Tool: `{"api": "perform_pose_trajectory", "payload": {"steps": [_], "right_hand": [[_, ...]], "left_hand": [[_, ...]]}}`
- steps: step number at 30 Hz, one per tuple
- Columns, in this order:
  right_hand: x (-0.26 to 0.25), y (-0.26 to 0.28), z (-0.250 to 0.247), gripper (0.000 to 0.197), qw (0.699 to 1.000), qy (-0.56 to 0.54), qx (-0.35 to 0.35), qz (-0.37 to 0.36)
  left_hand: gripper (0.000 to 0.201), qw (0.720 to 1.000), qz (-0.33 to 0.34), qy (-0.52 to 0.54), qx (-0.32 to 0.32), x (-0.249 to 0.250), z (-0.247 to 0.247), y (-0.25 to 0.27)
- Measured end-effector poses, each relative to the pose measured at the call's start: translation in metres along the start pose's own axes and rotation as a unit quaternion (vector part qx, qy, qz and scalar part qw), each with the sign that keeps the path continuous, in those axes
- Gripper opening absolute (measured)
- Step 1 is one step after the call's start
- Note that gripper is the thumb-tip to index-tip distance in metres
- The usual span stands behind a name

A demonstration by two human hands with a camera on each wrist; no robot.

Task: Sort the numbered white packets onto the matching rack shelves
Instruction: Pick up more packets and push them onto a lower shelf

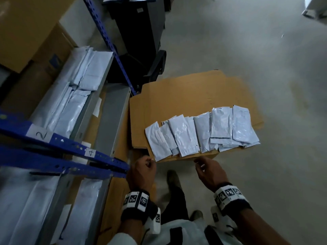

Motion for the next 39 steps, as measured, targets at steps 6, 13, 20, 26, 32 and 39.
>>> {"api": "perform_pose_trajectory", "payload": {"steps": [6,13,20,26,32,39], "right_hand": [[-0.01,-0.06,-0.006,0.014,0.999,0.012,0.01,0.044],[-0.02,-0.108,0.012,0.013,0.995,-0.017,0.0,0.099],[-0.019,-0.166,0.02,0.013,0.993,-0.009,-0.025,0.116],[0.023,-0.226,0.057,0.031,0.989,0.053,-0.068,0.12],[0.075,-0.273,0.107,0.074,0.981,0.16,-0.042,0.1],[0.105,-0.276,0.121,0.106,0.972,0.194,-0.011,0.13]], "left_hand": [[0.011,0.997,0.025,0.017,-0.067,0.033,0.016,-0.089],[0.01,0.991,0.036,0.02,-0.127,0.024,0.054,-0.164],[0.015,0.97,-0.03,-0.006,-0.24,0.008,0.096,-0.202],[0.06,0.941,-0.107,-0.047,-0.319,-0.016,0.173,-0.233],[0.118,0.934,-0.223,0.022,-0.28,-0.034,0.262,-0.246],[0.13,0.946,-0.235,-0.027,-0.22,-0.028,0.289,-0.222]]}}
Point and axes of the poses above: each hand's wrist, its own y-axis away from the middle knuckle, its own z-axis out of the palm, x = y × z, the point moved 4 cm from there along -y, towards the middle knuckle, and after that the axes turned 11 degrees about -y, right-handed, at the moved point
